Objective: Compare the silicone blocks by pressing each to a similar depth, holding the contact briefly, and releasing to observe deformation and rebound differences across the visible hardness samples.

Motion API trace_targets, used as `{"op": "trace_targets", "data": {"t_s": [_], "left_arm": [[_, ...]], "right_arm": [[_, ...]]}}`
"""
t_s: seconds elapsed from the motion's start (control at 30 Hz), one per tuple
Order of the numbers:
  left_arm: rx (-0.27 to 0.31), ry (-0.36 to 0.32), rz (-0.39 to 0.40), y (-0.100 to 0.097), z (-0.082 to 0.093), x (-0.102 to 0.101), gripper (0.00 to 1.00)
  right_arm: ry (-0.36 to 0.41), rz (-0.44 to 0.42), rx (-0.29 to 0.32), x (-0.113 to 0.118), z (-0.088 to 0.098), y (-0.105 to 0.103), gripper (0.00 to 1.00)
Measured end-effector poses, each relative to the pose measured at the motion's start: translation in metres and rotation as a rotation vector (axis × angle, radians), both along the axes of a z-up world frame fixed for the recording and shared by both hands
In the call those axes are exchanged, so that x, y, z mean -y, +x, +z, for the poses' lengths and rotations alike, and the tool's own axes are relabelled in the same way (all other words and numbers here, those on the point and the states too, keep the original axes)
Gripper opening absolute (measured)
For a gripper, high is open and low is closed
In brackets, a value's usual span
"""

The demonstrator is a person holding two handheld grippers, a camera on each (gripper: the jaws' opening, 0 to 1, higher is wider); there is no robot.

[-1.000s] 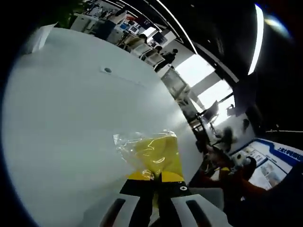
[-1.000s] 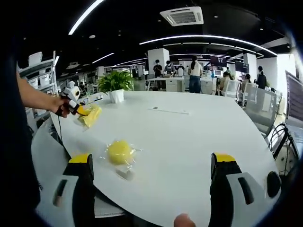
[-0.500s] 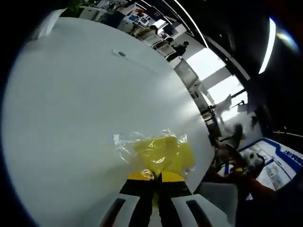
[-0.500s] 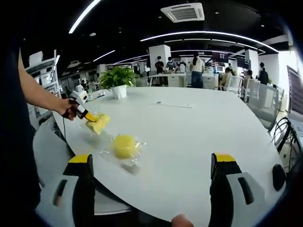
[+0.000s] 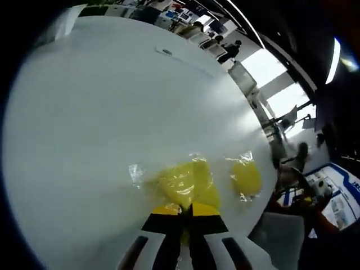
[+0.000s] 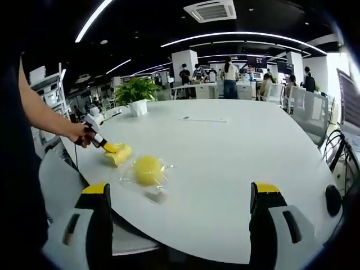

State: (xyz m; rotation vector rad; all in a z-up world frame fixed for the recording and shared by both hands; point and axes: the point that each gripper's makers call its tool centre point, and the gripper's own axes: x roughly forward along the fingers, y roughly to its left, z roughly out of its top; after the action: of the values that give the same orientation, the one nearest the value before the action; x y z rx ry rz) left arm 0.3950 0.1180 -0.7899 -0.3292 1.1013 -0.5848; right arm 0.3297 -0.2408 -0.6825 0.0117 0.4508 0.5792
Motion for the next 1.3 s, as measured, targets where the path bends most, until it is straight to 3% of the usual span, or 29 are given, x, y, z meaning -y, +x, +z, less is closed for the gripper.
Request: {"op": "trace_targets", "data": {"t_s": [0.03,0.07,0.17,0.3,0.4,0.63,0.73,0.83,0.93,1.17,1.27,1.3], "left_arm": [[0.012,-0.001,-0.016,0.000,0.001,0.004,0.02],[-0.017,-0.004,-0.003,0.000,0.001,0.007,0.02],[0.033,0.039,-0.090,0.000,-0.001,0.014,0.02],[0.009,0.048,-0.065,0.001,-0.006,0.012,0.02],[0.076,0.094,-0.133,0.002,-0.006,0.011,0.02],[0.150,0.183,-0.179,0.003,-0.008,0.012,0.05],[0.152,0.178,-0.144,0.004,-0.006,0.011,0.09],[0.269,0.220,-0.139,0.013,-0.004,0.000,0.23],[0.319,0.260,-0.071,0.019,-0.005,-0.014,0.43],[0.403,0.177,-0.001,0.008,0.008,-0.030,0.84],[0.504,0.166,0.010,0.005,0.027,-0.038,0.96],[0.514,0.161,0.014,0.003,0.031,-0.041,0.99]], "right_arm": [[-0.001,-0.003,-0.002,0.000,-0.001,-0.001,0.97],[0.001,-0.008,-0.006,0.001,-0.001,-0.001,0.97],[0.000,-0.015,-0.013,0.002,-0.003,-0.002,0.97],[-0.002,-0.020,-0.012,0.003,-0.002,-0.002,0.97],[-0.003,-0.021,-0.009,0.002,0.000,-0.001,0.97],[0.005,-0.022,-0.006,-0.001,0.000,-0.001,0.97],[0.010,-0.017,-0.003,-0.004,0.002,-0.001,0.97],[0.010,-0.011,0.002,-0.005,0.003,0.000,0.97],[0.010,-0.010,0.005,-0.006,0.006,0.000,0.97],[-0.009,-0.001,0.018,-0.003,0.009,0.004,0.97],[-0.002,-0.002,0.016,-0.002,0.008,0.005,0.97],[-0.001,-0.002,0.016,-0.002,0.008,0.006,0.97]]}}
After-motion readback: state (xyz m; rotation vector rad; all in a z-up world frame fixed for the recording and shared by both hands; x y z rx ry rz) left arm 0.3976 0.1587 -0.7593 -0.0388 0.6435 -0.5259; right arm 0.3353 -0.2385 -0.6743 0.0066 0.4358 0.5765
